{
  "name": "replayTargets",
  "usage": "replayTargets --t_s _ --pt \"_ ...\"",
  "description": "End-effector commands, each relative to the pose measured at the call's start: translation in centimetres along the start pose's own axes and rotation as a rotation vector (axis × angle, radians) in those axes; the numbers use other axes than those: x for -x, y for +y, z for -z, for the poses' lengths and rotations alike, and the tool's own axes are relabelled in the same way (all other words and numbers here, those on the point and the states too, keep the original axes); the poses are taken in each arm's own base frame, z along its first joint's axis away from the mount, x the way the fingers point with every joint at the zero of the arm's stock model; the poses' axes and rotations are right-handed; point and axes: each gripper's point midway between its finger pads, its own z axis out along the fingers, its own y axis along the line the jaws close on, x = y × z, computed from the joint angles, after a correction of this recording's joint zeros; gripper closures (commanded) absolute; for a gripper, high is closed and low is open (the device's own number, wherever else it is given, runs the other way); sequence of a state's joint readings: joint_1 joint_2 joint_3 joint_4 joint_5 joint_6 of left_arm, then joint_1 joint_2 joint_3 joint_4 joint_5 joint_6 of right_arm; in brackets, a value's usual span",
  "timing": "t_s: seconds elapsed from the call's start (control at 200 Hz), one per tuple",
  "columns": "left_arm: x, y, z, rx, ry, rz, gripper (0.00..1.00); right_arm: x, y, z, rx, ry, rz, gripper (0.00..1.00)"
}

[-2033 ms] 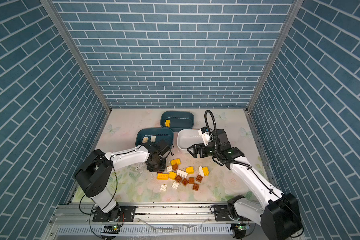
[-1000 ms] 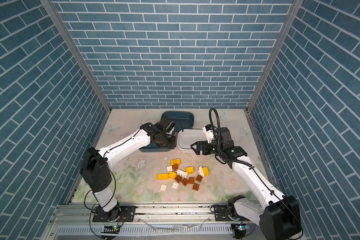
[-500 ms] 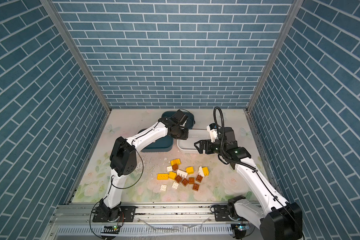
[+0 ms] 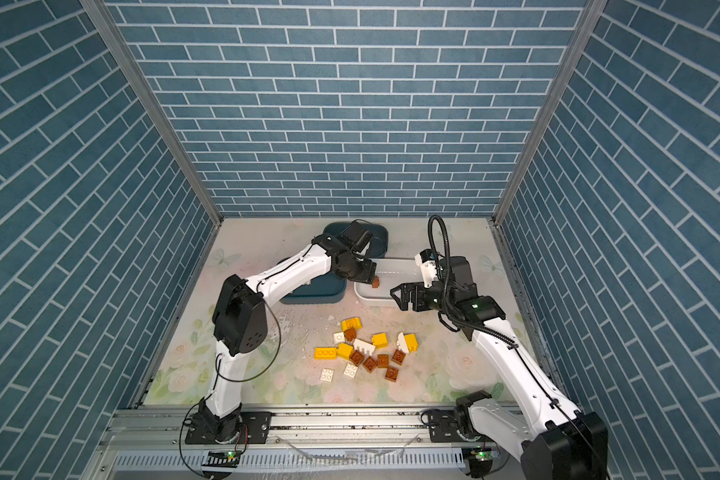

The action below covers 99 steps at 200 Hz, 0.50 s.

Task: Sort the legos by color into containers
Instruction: 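Carry the brown brick with the left gripper into the white tub and release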

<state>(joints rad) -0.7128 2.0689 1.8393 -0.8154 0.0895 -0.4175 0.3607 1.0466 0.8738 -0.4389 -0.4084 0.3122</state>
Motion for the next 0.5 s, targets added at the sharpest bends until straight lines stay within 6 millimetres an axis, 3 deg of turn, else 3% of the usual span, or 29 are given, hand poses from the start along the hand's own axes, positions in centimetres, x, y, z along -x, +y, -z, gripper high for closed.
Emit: replayTargets --t_s 0.0,0.21,0.365,0.49 --pt "-2.8 -0.2 3.4 -0.068 0.031 -0.139 0.26 -0.2 0.5 0.4 0.026 0.011 0.031 0.02" --pt "-9.8 1.7 6.1 -0.09 0.155 -0.36 0.25 -1.0 0.9 0.0 0.065 0.041 0.034 0.01" --pt "-14.4 2.9 6.8 -0.137 0.253 -0.536 0.28 -1.9 1.7 -0.3 0.123 0.068 0.037 0.01" --pt "-16.7 4.1 6.2 -0.13 0.278 -0.671 0.31 -2.7 2.1 -0.3 0.157 0.088 0.039 0.02"
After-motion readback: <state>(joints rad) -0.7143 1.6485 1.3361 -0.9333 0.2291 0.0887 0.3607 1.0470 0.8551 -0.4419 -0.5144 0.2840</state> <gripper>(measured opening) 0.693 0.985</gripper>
